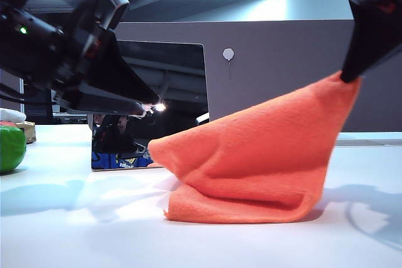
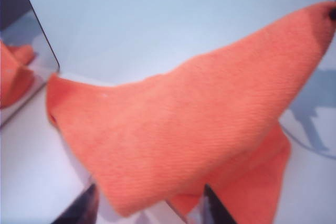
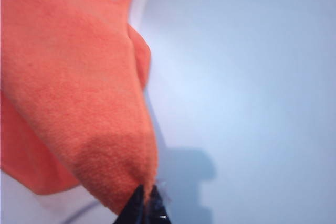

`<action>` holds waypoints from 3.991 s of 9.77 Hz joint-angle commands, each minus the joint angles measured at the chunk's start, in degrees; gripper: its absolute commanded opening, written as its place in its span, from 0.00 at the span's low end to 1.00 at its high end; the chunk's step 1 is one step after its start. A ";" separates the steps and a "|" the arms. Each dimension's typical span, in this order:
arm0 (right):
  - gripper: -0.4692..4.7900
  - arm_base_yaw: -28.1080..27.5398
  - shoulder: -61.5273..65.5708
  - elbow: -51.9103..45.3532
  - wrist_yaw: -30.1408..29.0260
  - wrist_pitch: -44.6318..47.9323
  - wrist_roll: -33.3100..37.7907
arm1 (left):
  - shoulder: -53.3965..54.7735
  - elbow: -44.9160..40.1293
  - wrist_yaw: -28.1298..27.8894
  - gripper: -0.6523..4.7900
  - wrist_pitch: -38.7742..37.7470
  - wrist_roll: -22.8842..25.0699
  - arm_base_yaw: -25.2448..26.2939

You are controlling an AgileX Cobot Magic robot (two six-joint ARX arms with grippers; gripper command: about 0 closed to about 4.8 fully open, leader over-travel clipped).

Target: Pick up the cloth from the table and use it to cover the mirror.

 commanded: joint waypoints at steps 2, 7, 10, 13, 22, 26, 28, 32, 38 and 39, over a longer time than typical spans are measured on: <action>0.09 0.02 -0.31 0.20 13.92 -6.29 -0.11 | 11.32 4.15 4.42 0.66 13.77 -0.07 0.00; 0.09 0.87 -0.28 0.13 17.97 -9.38 -2.03 | 21.14 12.57 15.50 0.66 13.75 -0.26 -0.42; 0.09 5.77 -0.31 0.13 18.25 -10.40 -2.29 | 23.61 12.70 17.18 0.66 13.31 -0.26 -0.42; 0.09 13.88 -0.31 0.11 21.07 -10.40 -2.27 | 25.94 14.58 17.68 0.66 13.31 -0.22 -0.42; 0.09 31.91 -7.23 0.11 25.29 -17.42 2.84 | 33.77 21.09 27.19 0.66 15.12 -0.04 -0.63; 0.09 36.89 -8.17 0.11 23.78 -20.70 4.46 | 41.03 32.24 30.56 0.66 13.25 -0.24 -4.76; 0.09 36.89 -8.81 0.11 23.74 -20.55 4.46 | 41.53 32.59 25.77 0.66 13.31 0.42 -5.01; 0.09 36.89 -8.83 0.11 23.58 -20.68 4.46 | 45.44 39.67 23.63 0.69 11.10 -1.55 -5.27; 0.09 36.89 -8.81 0.11 23.78 -20.24 4.48 | 46.51 39.63 25.40 0.69 8.70 -1.57 -5.31; 0.09 36.83 -8.81 0.09 23.80 -20.24 4.48 | 46.51 39.63 26.36 0.69 8.07 -1.57 -5.57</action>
